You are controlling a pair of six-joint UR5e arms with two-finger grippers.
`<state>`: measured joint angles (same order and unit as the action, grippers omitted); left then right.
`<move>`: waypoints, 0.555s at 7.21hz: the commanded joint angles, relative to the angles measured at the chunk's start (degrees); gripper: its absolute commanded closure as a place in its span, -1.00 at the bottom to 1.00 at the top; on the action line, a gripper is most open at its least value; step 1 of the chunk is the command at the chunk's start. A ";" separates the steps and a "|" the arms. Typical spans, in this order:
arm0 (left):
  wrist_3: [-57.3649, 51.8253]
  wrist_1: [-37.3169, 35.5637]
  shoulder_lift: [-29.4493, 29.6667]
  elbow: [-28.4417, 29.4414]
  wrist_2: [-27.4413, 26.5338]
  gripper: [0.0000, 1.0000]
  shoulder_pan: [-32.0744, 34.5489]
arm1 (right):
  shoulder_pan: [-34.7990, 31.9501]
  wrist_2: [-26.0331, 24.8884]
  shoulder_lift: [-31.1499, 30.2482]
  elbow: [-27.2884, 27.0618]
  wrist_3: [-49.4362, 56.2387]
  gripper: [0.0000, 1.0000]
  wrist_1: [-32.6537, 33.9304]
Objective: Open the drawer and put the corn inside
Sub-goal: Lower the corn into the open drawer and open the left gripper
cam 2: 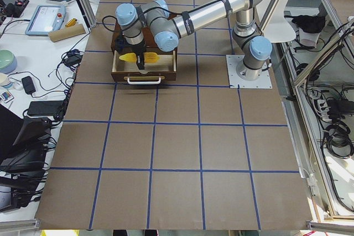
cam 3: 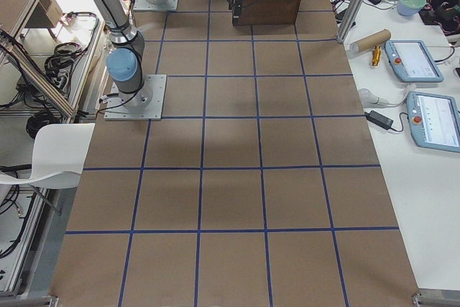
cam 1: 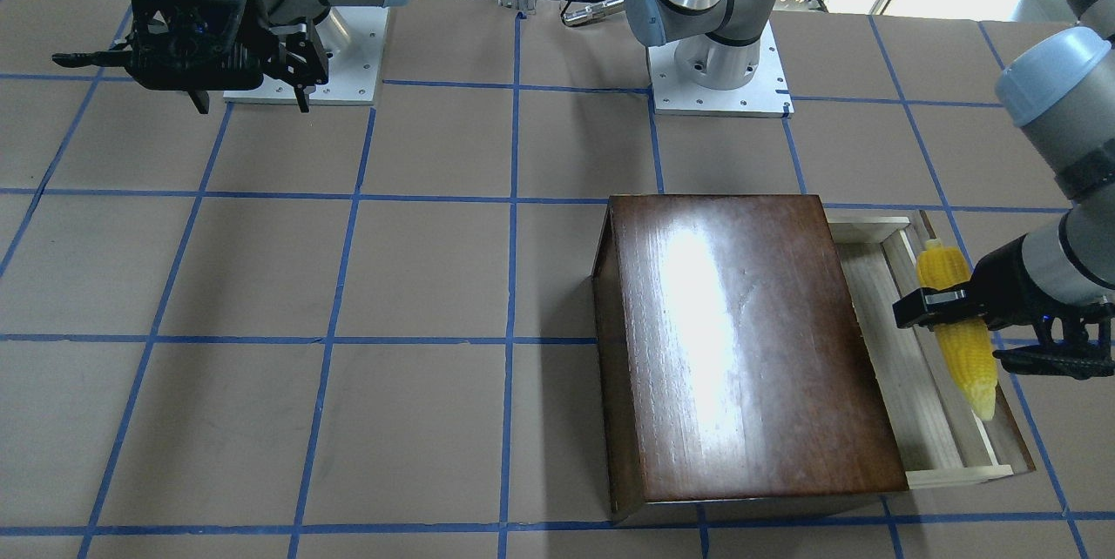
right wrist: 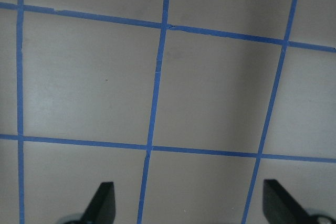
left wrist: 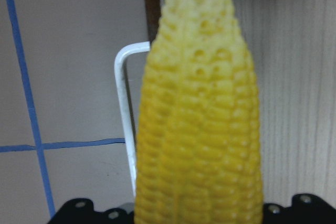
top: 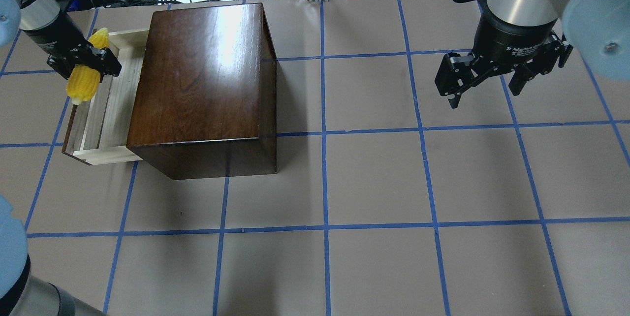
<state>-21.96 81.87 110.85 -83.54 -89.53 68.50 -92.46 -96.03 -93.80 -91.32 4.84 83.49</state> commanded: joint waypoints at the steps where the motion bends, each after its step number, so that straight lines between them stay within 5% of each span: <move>1: 0.69 -0.22 0.59 -0.13 0.76 1.00 0.50 | 0.00 -0.04 -0.06 0.00 0.00 -1.00 0.00; 2: 0.69 -0.22 0.60 -0.13 0.76 0.55 0.50 | 0.00 -0.04 -0.07 0.00 0.00 -1.00 0.00; 3: 0.08 -0.13 0.51 -0.13 0.76 -0.98 0.50 | 0.00 -0.04 0.02 0.00 0.00 -1.00 0.00; 4: 0.25 -0.13 0.51 -0.05 0.76 -1.00 0.50 | 0.00 -0.04 0.02 0.00 0.00 -1.00 0.00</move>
<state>-21.65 81.71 111.37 -83.66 -88.78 68.99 -92.46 -96.06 -93.82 -91.32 4.83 83.50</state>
